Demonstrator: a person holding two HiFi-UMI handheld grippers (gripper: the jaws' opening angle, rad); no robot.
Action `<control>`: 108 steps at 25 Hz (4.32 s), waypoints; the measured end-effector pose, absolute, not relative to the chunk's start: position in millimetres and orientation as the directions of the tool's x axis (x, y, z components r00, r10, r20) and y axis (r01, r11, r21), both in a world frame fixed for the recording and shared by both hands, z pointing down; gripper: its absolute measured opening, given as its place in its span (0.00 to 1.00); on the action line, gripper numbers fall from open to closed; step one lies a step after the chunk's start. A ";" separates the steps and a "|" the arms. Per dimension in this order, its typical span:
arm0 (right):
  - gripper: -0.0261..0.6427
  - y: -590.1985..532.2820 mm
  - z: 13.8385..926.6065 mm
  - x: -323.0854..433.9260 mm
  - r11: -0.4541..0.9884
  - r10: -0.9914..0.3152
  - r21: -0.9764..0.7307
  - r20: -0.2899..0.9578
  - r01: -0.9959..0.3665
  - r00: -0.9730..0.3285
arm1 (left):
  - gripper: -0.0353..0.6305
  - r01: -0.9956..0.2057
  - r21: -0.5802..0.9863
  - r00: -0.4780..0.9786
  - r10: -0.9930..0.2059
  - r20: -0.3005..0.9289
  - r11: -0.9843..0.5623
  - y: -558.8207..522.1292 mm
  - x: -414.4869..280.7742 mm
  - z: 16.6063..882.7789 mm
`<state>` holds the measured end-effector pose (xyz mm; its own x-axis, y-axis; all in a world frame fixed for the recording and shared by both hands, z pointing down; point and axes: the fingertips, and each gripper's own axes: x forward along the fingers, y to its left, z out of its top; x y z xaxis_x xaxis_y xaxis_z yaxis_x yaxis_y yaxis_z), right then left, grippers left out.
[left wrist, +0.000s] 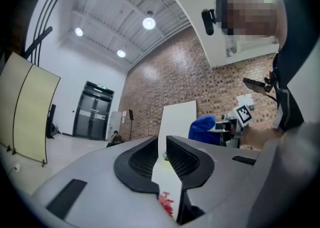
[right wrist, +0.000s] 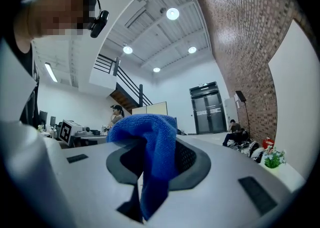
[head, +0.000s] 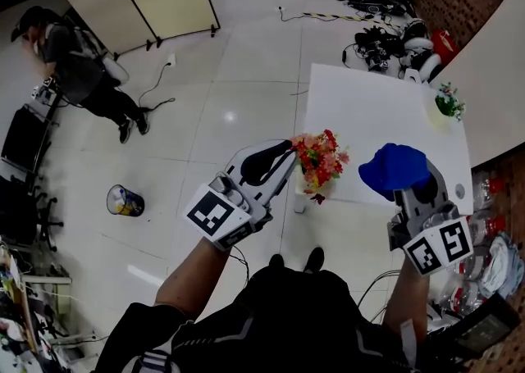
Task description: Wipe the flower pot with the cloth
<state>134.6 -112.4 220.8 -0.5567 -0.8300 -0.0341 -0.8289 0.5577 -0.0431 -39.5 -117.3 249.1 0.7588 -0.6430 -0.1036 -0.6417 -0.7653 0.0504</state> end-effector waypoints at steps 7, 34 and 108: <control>0.17 -144.3 216.4 149.2 0.642 -0.766 -0.009 -0.048 -0.767 -0.641 | 0.19 -0.681 0.011 0.729 -0.678 -0.094 -0.732 -141.3 -23.8 258.8; 0.17 -177.8 345.7 155.3 0.486 -0.859 -0.039 0.165 -0.873 -0.485 | 0.95 -0.272 0.116 0.947 -0.244 0.209 -0.955 -188.2 -6.2 570.9; 0.17 -203.2 343.6 148.2 0.546 -0.819 -0.091 0.150 -0.833 -0.553 | 0.94 -0.342 0.078 0.939 -0.337 0.074 -0.936 -216.7 21.1 485.0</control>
